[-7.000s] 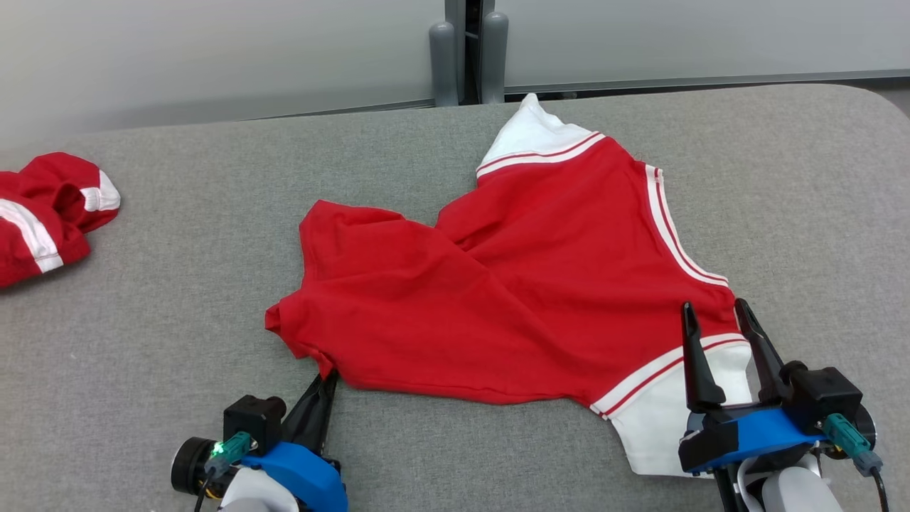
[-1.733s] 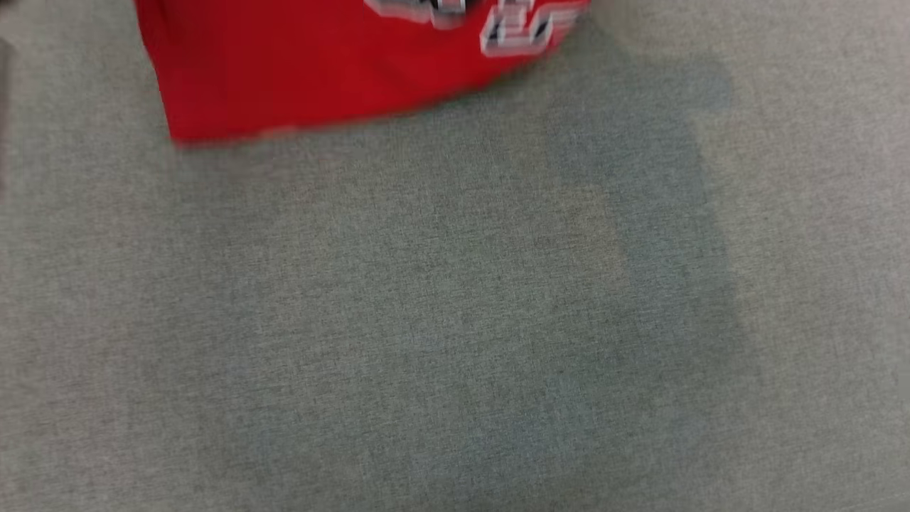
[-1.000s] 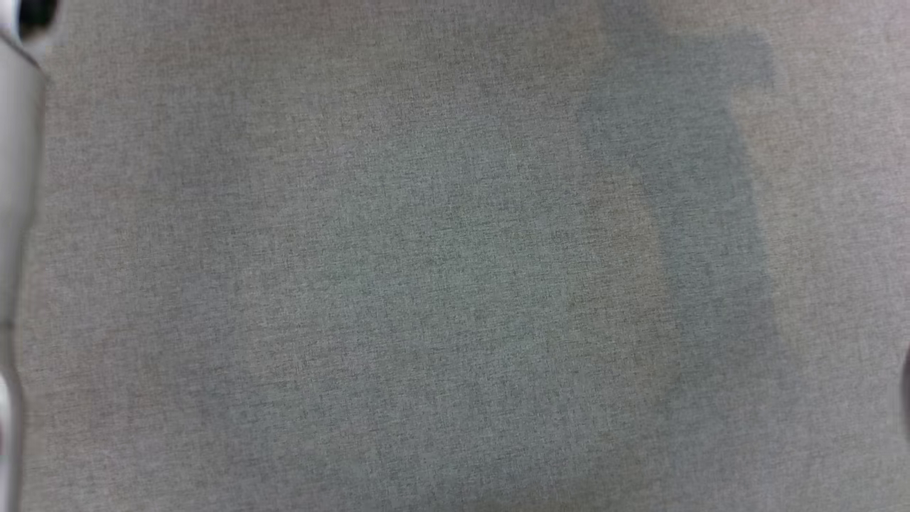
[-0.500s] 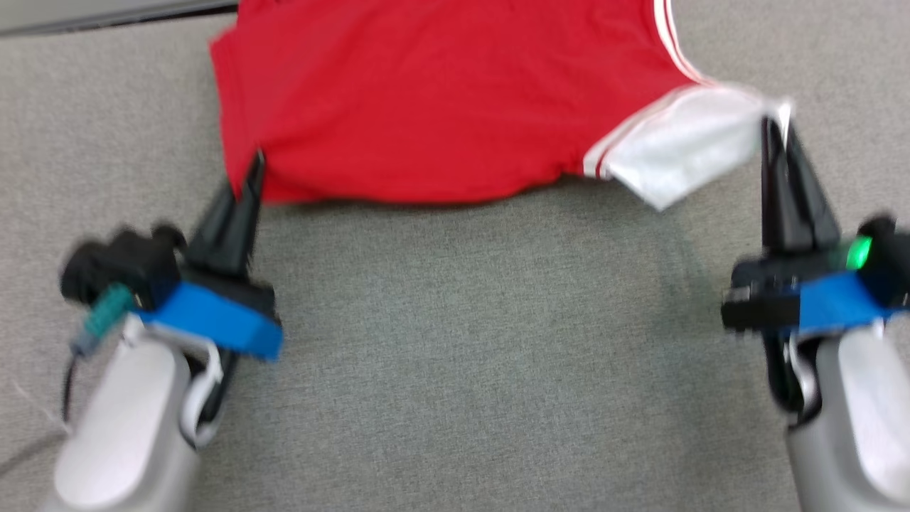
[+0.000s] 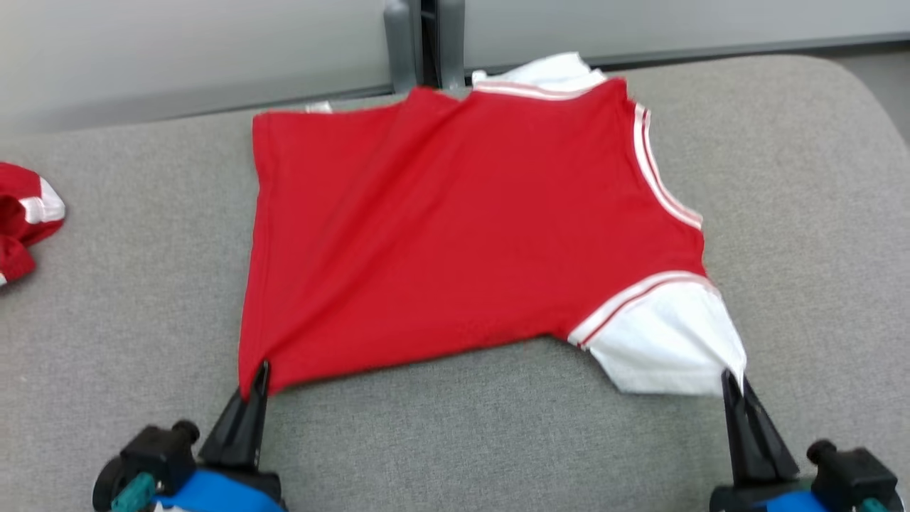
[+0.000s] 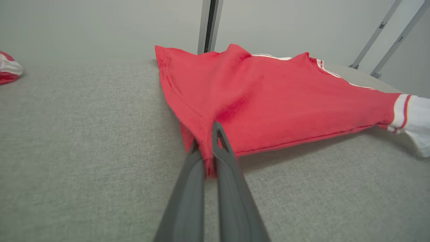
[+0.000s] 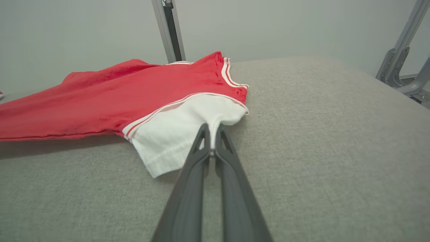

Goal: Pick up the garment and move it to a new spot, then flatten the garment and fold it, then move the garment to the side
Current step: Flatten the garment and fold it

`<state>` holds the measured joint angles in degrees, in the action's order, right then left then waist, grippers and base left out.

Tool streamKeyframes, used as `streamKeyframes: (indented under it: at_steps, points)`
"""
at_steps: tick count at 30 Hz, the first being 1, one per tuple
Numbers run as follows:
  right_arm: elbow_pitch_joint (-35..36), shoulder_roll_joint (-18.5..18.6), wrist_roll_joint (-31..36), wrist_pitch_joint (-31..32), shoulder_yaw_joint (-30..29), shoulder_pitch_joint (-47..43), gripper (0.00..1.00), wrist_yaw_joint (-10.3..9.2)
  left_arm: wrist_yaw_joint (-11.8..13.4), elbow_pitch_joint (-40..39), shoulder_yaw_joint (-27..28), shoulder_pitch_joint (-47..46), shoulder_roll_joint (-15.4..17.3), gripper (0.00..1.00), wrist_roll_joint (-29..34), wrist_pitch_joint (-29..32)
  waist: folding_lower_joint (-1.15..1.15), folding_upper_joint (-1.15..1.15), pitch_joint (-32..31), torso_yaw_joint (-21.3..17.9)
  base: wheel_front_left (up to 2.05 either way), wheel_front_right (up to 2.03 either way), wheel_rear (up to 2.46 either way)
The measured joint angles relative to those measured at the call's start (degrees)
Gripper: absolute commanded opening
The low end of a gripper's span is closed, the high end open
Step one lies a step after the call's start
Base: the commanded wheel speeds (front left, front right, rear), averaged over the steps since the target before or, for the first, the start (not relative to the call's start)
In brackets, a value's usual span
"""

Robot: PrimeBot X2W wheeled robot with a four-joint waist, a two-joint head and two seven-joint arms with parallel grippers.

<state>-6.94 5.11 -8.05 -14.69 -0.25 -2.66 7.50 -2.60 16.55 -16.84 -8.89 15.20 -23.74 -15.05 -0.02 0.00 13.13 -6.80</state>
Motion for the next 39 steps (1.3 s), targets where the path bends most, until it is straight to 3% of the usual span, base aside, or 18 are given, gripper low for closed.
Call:
streamKeyframes:
  at_steps: [10, 18, 31, 39]
  points:
    - [7.6, -0.6, -0.1, 4.7, 0.5, -10.2, 0.00, 0.00, 0.0, -1.3, 3.2, 8.7, -1.2, 0.00, 0.9, 0.0, 0.00, 0.00, -5.0, -0.3, 0.00, 0.00, 0.00]
    - [8.8, -0.8, -0.7, 6.1, -0.6, -11.5, 0.00, 0.00, -0.6, -0.5, 3.0, 9.4, -2.0, 0.00, 2.2, 0.0, 0.01, 0.00, -4.9, 1.0, 0.00, 0.00, 0.00]
    - [3.2, 3.6, 0.6, 4.8, 0.2, 0.9, 0.00, 0.00, -2.2, 2.7, 3.1, 4.9, -3.2, 0.00, 4.4, 0.0, 0.03, 0.00, -4.4, 1.2, 0.00, 0.00, 0.00]
    - [-4.3, 6.7, 1.1, 3.7, 2.2, 10.1, 0.00, 0.00, -3.1, 3.8, 2.6, 1.0, -3.1, 0.00, 5.8, 0.0, 0.03, 0.00, -3.4, 2.0, 0.00, 0.00, 0.00]
